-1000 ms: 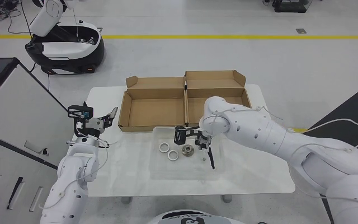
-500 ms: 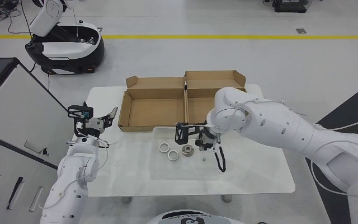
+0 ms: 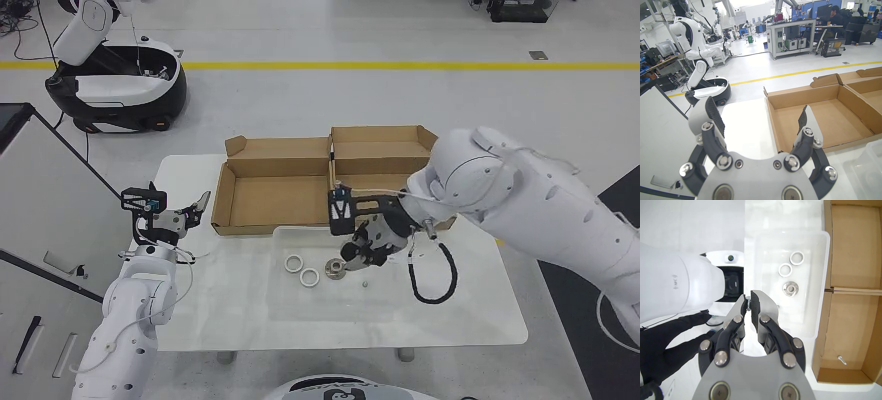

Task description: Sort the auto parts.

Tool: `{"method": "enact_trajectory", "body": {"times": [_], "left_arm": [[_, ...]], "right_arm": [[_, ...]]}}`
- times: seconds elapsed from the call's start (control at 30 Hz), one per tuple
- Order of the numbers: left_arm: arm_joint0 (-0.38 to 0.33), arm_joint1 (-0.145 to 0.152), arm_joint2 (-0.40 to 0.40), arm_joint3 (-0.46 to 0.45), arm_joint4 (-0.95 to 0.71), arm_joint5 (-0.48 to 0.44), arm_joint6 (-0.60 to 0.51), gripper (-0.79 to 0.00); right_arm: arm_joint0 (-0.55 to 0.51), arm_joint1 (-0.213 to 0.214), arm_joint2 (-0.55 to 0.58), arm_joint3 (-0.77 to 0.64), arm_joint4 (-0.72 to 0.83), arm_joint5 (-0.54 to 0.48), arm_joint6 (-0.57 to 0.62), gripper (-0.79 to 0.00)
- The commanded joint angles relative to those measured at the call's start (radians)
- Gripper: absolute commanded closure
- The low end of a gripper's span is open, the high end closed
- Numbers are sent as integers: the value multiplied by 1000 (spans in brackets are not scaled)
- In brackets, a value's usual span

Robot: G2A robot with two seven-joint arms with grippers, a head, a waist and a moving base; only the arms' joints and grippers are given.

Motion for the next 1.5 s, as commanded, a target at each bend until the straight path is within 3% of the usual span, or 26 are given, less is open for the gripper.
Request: {"method": "enact_trajectory", "body": {"times": [0.0, 0.43, 0.8, 1.0, 1.23, 1.47], "left_arm": [[0, 0, 0, 0, 0, 0, 0, -785], [0, 0, 0, 0, 0, 0, 0, -785], [0, 0, 0, 0, 0, 0, 0, -785], [0, 0, 0, 0, 0, 0, 0, -785], [0, 0, 0, 0, 0, 0, 0, -785], [0, 0, 0, 0, 0, 0, 0, -785]], "right_arm": [[-5, 13, 23, 6, 30, -10, -10, 0], [-30, 95, 132, 77, 275, -114, -114, 0], [-29, 97, 135, 61, 633, -214, -213, 0], [-48, 79, 165, 9, 814, -243, -242, 0], [-82, 23, 248, -71, 993, -275, -275, 0], [-144, -50, 378, -109, 1085, -201, -200, 0]]}}
